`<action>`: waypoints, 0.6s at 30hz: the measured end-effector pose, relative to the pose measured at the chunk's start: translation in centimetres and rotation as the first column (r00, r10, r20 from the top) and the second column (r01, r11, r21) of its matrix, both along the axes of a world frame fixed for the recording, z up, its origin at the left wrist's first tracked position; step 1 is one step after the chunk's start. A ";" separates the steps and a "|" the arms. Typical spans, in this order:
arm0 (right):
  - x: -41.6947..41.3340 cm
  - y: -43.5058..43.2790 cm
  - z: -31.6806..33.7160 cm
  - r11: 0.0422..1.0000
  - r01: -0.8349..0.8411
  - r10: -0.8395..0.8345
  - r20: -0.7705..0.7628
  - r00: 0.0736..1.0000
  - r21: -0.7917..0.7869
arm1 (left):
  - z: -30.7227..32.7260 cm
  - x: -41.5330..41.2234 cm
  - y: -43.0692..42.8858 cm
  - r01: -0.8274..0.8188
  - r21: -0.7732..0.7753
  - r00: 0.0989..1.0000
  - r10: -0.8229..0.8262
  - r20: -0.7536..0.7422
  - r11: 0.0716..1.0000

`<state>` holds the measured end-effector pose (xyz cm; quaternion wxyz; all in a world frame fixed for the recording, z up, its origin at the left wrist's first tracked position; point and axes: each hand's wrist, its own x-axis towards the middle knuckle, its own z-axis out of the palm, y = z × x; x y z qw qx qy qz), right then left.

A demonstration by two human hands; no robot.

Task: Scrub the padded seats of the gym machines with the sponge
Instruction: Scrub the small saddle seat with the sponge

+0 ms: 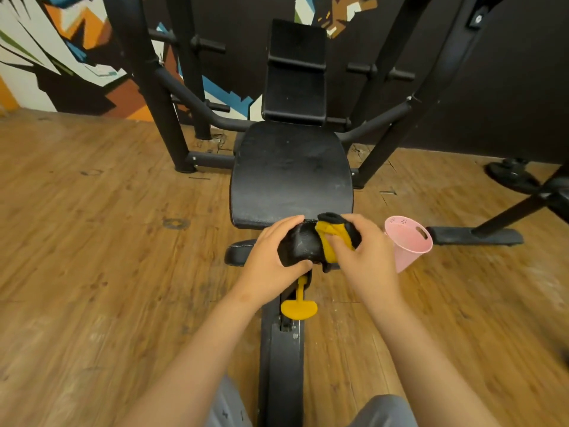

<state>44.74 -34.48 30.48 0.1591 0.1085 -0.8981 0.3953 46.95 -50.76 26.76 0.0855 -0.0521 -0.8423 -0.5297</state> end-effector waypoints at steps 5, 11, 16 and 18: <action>-0.2 2.4 -2.3 0.990 0.080 -0.074 0.057 0.996 -0.116 | 0.6 -0.1 -0.4 0.025 0.134 0.996 -0.037 0.085 0.991; 3.2 0.6 -4.6 0.845 0.164 -0.126 0.108 0.986 -0.510 | 0.3 -1.0 1.8 -0.197 0.075 0.973 0.204 -0.105 0.977; 3.0 -0.3 -3.4 0.858 0.078 -0.056 0.059 0.997 -0.508 | 0.6 -1.9 4.0 -0.381 0.046 0.897 0.381 -0.224 0.924; 1.8 -1.0 -2.3 0.883 0.088 -0.083 0.032 0.996 -0.461 | 0.5 -2.1 4.4 -0.413 0.049 0.881 0.412 -0.232 0.910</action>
